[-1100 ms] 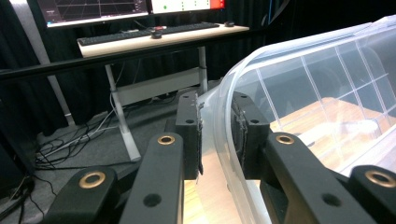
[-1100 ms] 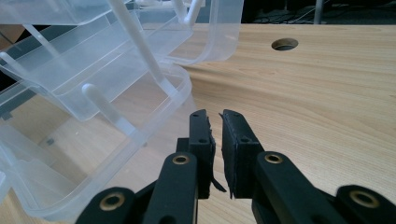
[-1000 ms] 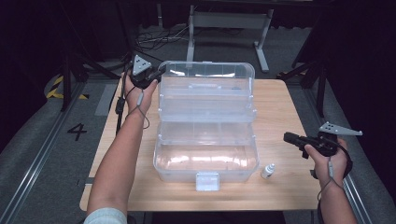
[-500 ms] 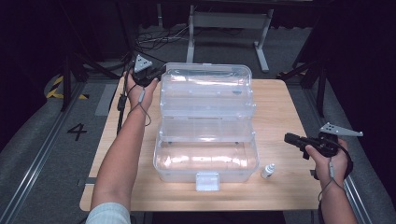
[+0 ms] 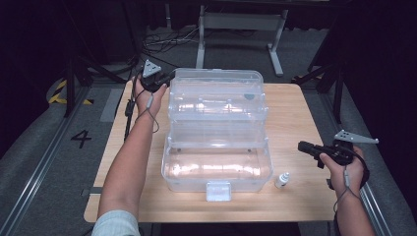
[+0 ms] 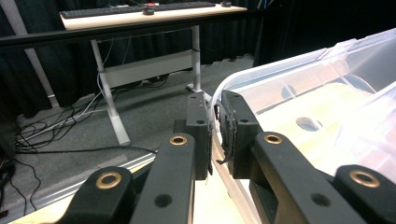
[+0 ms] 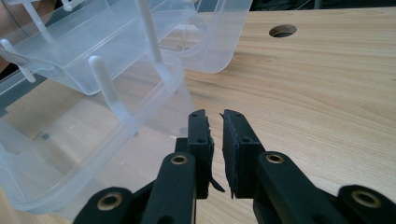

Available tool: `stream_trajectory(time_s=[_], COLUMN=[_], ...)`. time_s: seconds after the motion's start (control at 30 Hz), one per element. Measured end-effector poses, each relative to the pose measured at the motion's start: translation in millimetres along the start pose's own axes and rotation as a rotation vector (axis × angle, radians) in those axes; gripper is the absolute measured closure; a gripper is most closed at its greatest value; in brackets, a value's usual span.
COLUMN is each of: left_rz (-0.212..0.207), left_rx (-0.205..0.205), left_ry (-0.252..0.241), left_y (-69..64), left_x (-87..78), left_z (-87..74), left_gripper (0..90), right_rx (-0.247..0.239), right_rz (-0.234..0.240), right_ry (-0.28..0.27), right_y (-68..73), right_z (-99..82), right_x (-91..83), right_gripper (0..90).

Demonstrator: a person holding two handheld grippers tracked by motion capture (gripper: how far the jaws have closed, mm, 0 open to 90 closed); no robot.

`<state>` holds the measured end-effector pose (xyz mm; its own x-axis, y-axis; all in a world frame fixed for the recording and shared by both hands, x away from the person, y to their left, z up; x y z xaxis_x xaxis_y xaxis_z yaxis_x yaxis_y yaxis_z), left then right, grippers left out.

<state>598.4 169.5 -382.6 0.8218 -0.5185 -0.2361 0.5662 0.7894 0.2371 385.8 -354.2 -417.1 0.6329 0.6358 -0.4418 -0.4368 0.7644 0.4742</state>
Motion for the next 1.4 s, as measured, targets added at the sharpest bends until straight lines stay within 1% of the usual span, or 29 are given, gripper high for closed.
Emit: stream_trajectory(time_s=[0.03,0.27,0.33,0.4,0.53,0.6,0.77,0.83,0.87,0.9,0.93,0.97,1.0,1.03,1.07,1.13,1.27,1.37,1.4], left_rz=[0.002,-0.005,-0.007,-0.007,-0.008,-0.010,-0.005,-0.004,0.007,-0.001,-0.007,-0.006,-0.008,-0.009,-0.010,-0.006,-0.007,-0.009,-0.016], left_rx=[0.011,0.011,0.006,-0.004,-0.017,-0.031,-0.039,-0.043,-0.046,-0.065,-0.069,-0.064,-0.064,-0.076,-0.077,-0.070,-0.073,-0.074,-0.079], left_ry=[0.005,0.001,0.004,0.002,0.005,0.005,0.011,0.011,-0.002,-0.011,-0.017,-0.005,-0.005,-0.013,-0.014,-0.008,-0.005,-0.018,-0.027], left_y=[-0.2,1.5,1.6,1.9,2.0,2.4,2.0,2.5,3.3,4.5,5.7,6.0,6.7,6.6,6.6,5.8,6.1,6.1,5.4], left_x=[1.6,7.5,9.2,11.4,15.4,17.0,20.9,22.1,21.2,20.4,20.5,20.1,19.9,19.9,19.8,19.5,18.9,14.9,12.9], left_z=[-1.1,-9.6,-11.9,-14.2,-19.5,-23.2,-32.2,-34.5,-35.0,-35.3,-35.8,-37.1,-37.7,-37.8,-37.8,-36.9,-37.2,-34.9,-32.6], left_gripper=[82.4,82.3,82.4,82.4,82.6,82.6,82.7,82.8,86.2,88.4,88.4,88.4,88.5,88.5,88.5,88.5,88.2,86.3,86.0], right_rx=[0.000,0.007,0.000,0.006,0.007,0.013,0.008,0.013,0.014,0.013,0.015,0.017,0.017,0.017,0.017,0.017,0.016,0.015,0.013], right_rz=[0.001,0.001,-0.004,-0.001,-0.011,-0.009,-0.009,-0.009,-0.008,-0.007,-0.009,-0.008,-0.006,-0.006,-0.005,-0.003,0.000,-0.001,-0.002], right_ry=[0.002,0.017,0.020,0.020,0.029,0.031,0.028,0.032,0.033,0.032,0.032,0.034,0.034,0.035,0.034,0.033,0.029,0.023,0.021], right_y=[-0.4,-1.4,-2.0,-1.9,-3.4,-3.0,-2.2,-2.0,-2.3,-2.6,-2.8,-2.8,-2.9,-3.0,-3.0,-2.4,-1.0,-1.1,-1.5], right_z=[-0.3,-2.4,-2.8,-3.3,-5.1,-5.3,-5.2,-6.2,-6.6,-7.0,-7.4,-7.6,-7.6,-7.6,-7.6,-7.4,-6.9,-6.5,-6.4], right_x=[0.3,5.2,6.1,6.7,8.7,8.8,8.5,9.0,9.4,9.8,10.0,10.1,10.4,10.5,10.7,10.8,9.2,7.1,6.4], right_gripper=[82.2,82.0,82.0,82.1,82.0,82.1,82.0,81.9,81.9,81.9,81.8,81.7,81.7,81.7,81.7,81.5,81.2,80.7,80.4])
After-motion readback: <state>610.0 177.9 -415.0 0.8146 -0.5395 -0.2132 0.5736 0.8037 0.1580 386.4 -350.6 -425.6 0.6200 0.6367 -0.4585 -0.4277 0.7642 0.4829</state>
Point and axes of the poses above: each handheld gripper's, and its own axes: x roughly forward along the jaws, z roughly out of its top, y roughly to its left, the point moved 3 cm from there along x, roughly forward along the jaws, and after that the axes turned 14 degrees about x, right-handed, at the moved point
